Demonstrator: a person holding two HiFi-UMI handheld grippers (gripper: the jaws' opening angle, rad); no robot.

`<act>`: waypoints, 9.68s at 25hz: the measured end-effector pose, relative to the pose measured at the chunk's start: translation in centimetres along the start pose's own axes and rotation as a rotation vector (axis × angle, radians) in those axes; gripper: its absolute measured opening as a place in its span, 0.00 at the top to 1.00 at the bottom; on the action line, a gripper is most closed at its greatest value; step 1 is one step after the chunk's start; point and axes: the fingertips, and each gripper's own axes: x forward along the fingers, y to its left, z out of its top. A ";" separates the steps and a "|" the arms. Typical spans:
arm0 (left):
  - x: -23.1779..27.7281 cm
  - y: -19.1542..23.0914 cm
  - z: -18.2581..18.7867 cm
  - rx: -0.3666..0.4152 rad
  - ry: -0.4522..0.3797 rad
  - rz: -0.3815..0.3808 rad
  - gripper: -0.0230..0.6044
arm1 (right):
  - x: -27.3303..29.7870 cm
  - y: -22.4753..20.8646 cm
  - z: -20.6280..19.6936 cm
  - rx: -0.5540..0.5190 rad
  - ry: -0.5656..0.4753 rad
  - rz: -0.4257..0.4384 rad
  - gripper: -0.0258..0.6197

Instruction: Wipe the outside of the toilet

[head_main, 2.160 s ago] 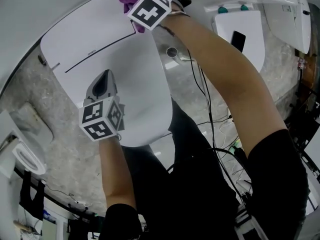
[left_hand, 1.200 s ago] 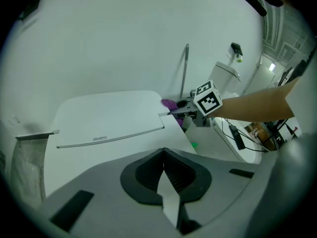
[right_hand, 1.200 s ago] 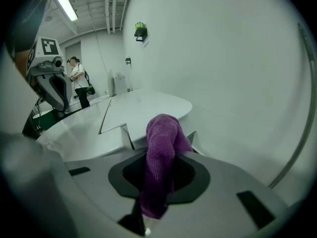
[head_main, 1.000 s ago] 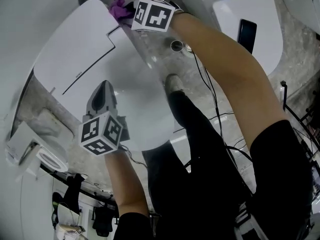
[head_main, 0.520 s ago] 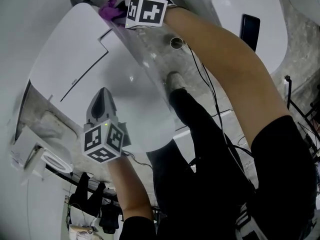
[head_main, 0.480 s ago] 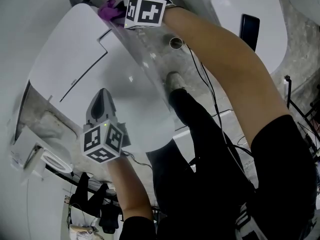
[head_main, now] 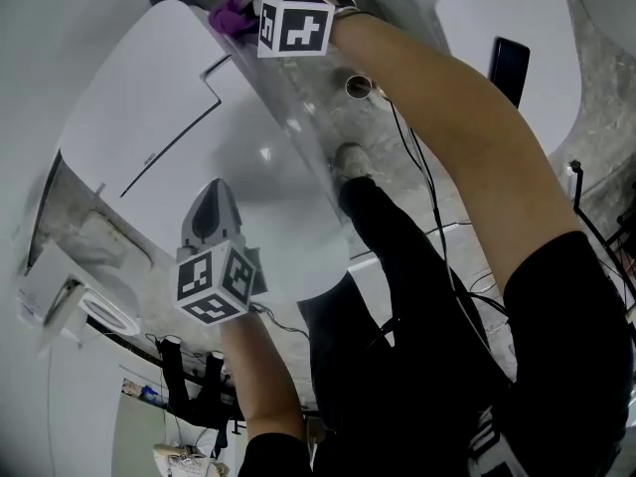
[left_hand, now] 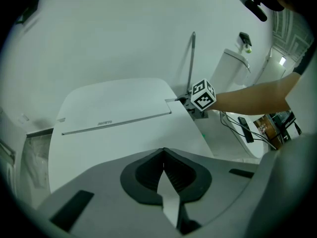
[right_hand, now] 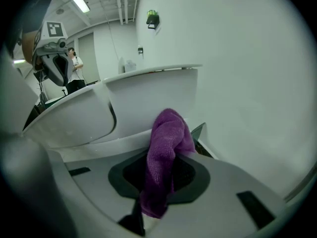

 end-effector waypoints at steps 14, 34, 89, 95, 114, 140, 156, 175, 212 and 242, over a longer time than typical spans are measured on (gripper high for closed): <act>0.6 -1.0 0.1 0.044 0.028 -0.034 0.95 | -0.8 6.7 -2.4 -0.024 -0.044 0.237 0.84; -0.6 -3.1 -2.8 0.133 0.041 -0.115 0.95 | -3.6 18.8 -5.0 -0.075 -0.048 0.273 0.84; -13.8 -9.5 -30.6 0.291 0.032 -0.250 0.95 | -7.6 50.4 -11.1 0.139 -0.051 -0.041 0.84; -15.8 -8.3 -36.0 0.144 -0.007 -0.174 0.95 | -6.6 54.9 -11.3 0.135 -0.033 -0.066 0.83; -20.7 -3.5 -48.9 -0.046 0.029 -0.122 0.95 | -3.9 61.8 -8.9 0.187 0.027 -0.159 0.83; -26.3 13.9 -58.5 -0.061 -0.017 -0.194 0.95 | 8.5 69.0 1.7 0.437 0.039 -0.433 0.83; -26.9 25.5 -59.9 -0.037 -0.016 -0.268 0.95 | 14.3 65.2 8.4 0.639 -0.049 -0.838 0.83; -24.3 31.8 -55.1 -0.012 0.030 -0.292 0.95 | 16.8 60.4 12.1 0.971 -0.248 -1.098 0.80; -14.6 42.9 -34.5 0.187 0.176 -0.394 0.95 | 21.5 47.1 17.2 1.222 -0.220 -1.384 0.74; -8.2 52.2 -22.8 0.246 0.190 -0.488 0.95 | 24.9 31.2 22.9 1.207 -0.212 -1.548 0.80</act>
